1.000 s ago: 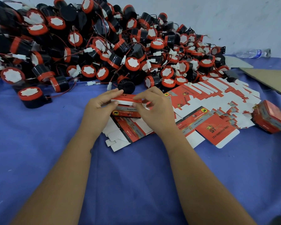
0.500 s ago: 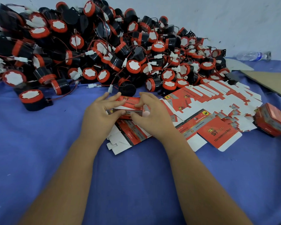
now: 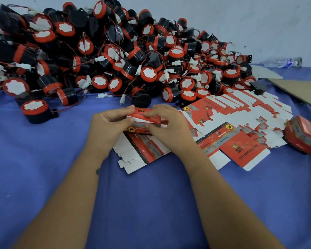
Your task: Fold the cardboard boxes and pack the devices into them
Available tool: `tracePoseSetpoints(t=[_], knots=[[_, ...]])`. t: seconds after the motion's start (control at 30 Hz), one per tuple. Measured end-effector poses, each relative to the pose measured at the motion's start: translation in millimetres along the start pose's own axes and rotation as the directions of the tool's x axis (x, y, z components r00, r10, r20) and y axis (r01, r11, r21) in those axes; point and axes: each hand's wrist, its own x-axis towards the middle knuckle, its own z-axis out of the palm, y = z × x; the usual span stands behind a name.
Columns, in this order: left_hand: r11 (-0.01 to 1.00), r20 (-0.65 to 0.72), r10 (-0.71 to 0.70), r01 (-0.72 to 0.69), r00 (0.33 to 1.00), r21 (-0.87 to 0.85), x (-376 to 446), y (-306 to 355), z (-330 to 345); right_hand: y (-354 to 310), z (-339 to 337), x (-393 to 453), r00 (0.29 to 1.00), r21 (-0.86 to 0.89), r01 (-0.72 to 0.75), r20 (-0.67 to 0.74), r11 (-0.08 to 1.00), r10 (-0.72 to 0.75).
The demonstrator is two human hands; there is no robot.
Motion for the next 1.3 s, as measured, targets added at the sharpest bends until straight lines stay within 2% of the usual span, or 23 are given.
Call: tracePoseSetpoints(t=[0.07, 0.17, 0.37, 0.5, 0.63, 0.73, 0.8, 0.9, 1.0, 1.1, 1.2, 1.3], knots=[[0.998, 0.040, 0.030, -0.032, 0.999, 0.048, -0.5, 2.0, -1.1, -1.4, 1.1, -0.6, 1.000, -0.025, 0.028, 0.015, 0.999, -0.028], [0.984, 0.094, 0.057, -0.072, 0.994, 0.163, -1.3, 4.7, -1.4, -2.2, 1.1, -0.2, 0.999, -0.057, -0.008, 0.041, 0.998, 0.011], [0.953, 0.043, 0.077, -0.086, 0.996, 0.290, -3.6, 7.8, 6.1, -1.5, 1.7, 3.1, 0.989, 0.036, -0.110, 0.106, 0.993, 0.105], [0.946, 0.019, 0.110, -0.110, 0.994, 0.305, -7.7, 6.8, 8.6, -3.8, 4.7, 1.8, 0.984, 0.047, -0.157, 0.087, 0.986, 0.153], [0.869, 0.007, 0.158, -0.142, 0.987, 0.474, -13.6, 7.4, 14.4, -7.1, 2.1, -0.6, 0.984, 0.093, -0.138, 0.127, 0.986, 0.126], [0.778, 0.007, 0.247, -0.203, 0.969, 0.595, -13.5, 16.4, 26.9, -7.0, -9.4, 1.8, 0.991, 0.046, -0.124, 0.054, 0.991, 0.122], [0.777, -0.001, 0.310, -0.253, 0.951, 0.577, -13.3, 26.4, 43.6, -5.2, -24.7, 1.4, 0.981, 0.059, -0.173, -0.085, 0.983, 0.177], [0.808, 0.051, 0.331, -0.311, 0.942, 0.500, -18.0, 41.1, 79.5, 4.8, -59.0, -6.5, 0.893, 0.100, -0.275, -0.343, 0.956, 0.292], [0.775, 0.281, 0.313, -0.415, 0.907, 0.477, -33.0, 48.4, 123.4, 20.5, -100.7, -22.0, 0.695, 0.187, -0.435, -0.553, 0.881, 0.460], [0.694, 0.539, 0.313, -0.576, 0.782, 0.433, -50.4, 52.2, 168.5, 38.6, -137.6, -40.1, 0.536, 0.279, -0.522, -0.628, 0.806, 0.564], [0.650, 0.715, 0.142, -0.609, 0.685, 0.455, -61.8, 47.5, 196.3, 56.0, -165.4, -53.5, 0.461, 0.335, -0.559, -0.635, 0.759, 0.620], [0.524, 0.768, -0.018, -0.648, 0.640, 0.552, -54.7, 32.6, 197.1, 71.8, -184.1, -59.7, 0.412, 0.211, -0.641, -0.717, 0.738, 0.562]])
